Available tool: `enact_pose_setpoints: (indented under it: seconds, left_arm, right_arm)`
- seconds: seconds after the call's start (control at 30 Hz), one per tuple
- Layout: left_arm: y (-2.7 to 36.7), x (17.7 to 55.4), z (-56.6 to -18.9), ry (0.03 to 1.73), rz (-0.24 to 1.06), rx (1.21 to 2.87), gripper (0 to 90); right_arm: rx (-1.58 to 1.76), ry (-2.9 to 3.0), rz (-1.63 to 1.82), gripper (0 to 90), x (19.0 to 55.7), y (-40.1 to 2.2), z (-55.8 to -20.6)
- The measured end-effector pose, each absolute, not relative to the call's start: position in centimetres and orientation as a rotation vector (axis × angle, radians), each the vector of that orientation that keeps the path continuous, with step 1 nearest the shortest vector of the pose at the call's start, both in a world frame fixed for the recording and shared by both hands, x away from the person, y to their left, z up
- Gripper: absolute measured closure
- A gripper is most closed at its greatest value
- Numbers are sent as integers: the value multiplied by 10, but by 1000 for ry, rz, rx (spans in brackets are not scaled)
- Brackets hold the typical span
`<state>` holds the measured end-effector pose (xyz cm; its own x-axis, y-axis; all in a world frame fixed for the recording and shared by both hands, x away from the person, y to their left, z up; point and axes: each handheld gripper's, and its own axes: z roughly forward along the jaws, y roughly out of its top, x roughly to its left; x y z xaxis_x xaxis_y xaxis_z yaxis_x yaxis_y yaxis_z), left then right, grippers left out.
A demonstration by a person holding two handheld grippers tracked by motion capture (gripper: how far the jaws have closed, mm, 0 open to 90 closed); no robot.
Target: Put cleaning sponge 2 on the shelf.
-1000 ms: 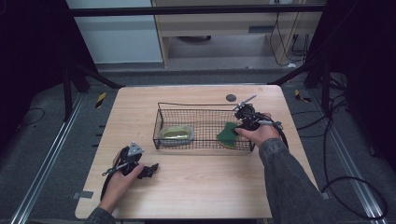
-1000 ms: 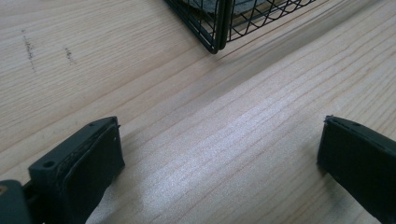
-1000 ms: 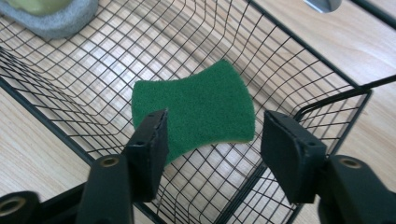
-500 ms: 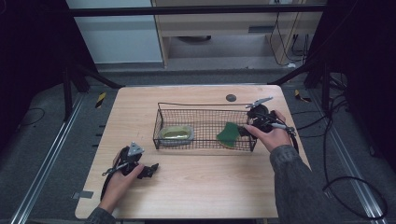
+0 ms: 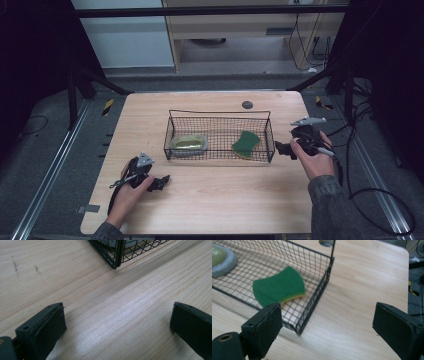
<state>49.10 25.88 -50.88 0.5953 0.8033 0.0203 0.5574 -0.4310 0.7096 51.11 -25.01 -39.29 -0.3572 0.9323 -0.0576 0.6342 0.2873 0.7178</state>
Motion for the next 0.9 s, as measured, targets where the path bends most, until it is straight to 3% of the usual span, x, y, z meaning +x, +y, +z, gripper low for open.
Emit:
enact_pose_setpoints:
  seconds: [0.37, 0.9]
  left_arm:
    - [259, 491, -509, 1071, 471, 2152, 0]
    - [259, 491, -509, 1073, 472, 2152, 0]
  right_arm:
    - [1415, 2059, 842, 101, 485, -264, -433]
    - [1570, 1985, 839, 103, 489, -272, -503]
